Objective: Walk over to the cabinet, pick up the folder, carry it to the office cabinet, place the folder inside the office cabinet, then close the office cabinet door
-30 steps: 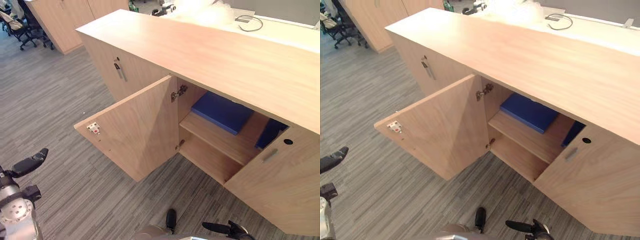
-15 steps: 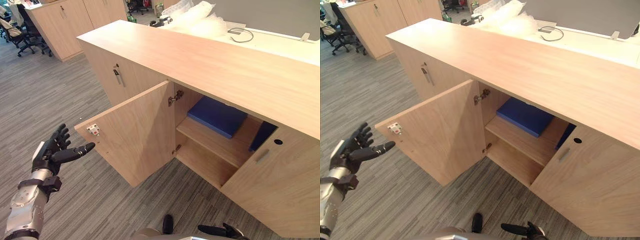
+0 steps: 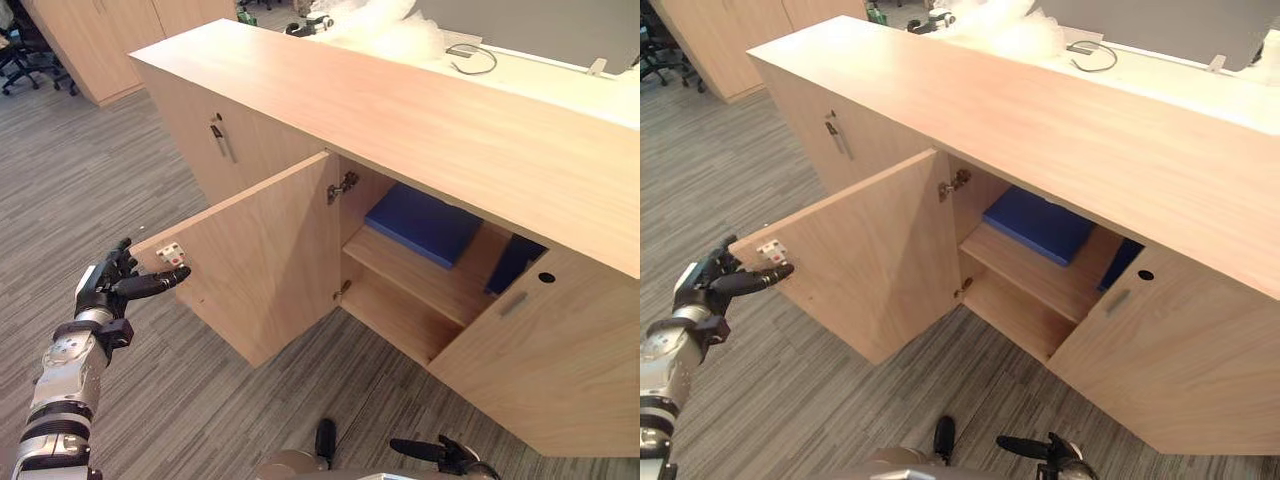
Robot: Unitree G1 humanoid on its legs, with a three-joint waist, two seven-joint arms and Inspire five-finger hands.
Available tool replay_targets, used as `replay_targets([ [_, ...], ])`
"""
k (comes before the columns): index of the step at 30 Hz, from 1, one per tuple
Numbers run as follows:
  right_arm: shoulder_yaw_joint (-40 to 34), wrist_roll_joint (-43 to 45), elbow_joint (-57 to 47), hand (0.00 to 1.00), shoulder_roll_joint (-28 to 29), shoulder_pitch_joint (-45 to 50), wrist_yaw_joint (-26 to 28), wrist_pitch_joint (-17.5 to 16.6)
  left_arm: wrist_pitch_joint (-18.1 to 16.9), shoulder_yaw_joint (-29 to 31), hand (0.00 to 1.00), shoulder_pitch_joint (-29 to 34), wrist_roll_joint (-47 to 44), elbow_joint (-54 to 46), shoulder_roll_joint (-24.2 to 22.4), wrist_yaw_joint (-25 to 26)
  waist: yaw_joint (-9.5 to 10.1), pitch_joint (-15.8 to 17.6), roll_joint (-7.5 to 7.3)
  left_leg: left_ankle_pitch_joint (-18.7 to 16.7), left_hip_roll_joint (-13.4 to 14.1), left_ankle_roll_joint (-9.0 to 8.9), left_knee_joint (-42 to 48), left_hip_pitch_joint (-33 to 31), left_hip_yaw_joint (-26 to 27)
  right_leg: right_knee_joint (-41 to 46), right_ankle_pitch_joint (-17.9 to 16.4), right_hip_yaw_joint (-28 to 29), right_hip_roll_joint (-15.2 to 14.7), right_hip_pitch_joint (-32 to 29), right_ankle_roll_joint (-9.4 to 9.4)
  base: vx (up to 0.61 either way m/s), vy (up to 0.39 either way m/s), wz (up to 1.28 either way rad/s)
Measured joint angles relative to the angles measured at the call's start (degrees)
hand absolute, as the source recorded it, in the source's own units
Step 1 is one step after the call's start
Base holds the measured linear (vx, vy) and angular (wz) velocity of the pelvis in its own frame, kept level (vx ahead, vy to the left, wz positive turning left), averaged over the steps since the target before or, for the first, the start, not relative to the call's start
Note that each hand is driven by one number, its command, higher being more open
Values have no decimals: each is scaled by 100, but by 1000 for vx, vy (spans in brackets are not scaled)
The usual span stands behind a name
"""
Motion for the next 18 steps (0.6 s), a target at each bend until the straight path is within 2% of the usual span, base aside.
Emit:
replay_targets([
  [9, 0, -7, -1, 100, 45, -203, 27, 8, 20, -515, 100, -649, 67, 277, -6, 189, -51, 138, -21, -20, 37, -30, 0, 73, 1, 20, 2, 14, 25, 63, 4, -6, -4, -1],
  [13, 71, -130, 5, 100, 44, -297, 82, 9, 19, -566, 100, -667, 118, 295, -53, 286, -52, 145, -25, -16, 66, -36, 1, 96, 6, 103, 3, 39, 14, 49, 6, 0, 0, 0],
  [18, 586, -269, 12, 100, -61, -564, 112, 4, -18, -642, 100, -637, 121, 298, -349, 464, -39, 161, -14, 30, 144, -100, 0, 99, 32, 146, 4, 141, 48, 10, 9, -52, -6, -4],
])
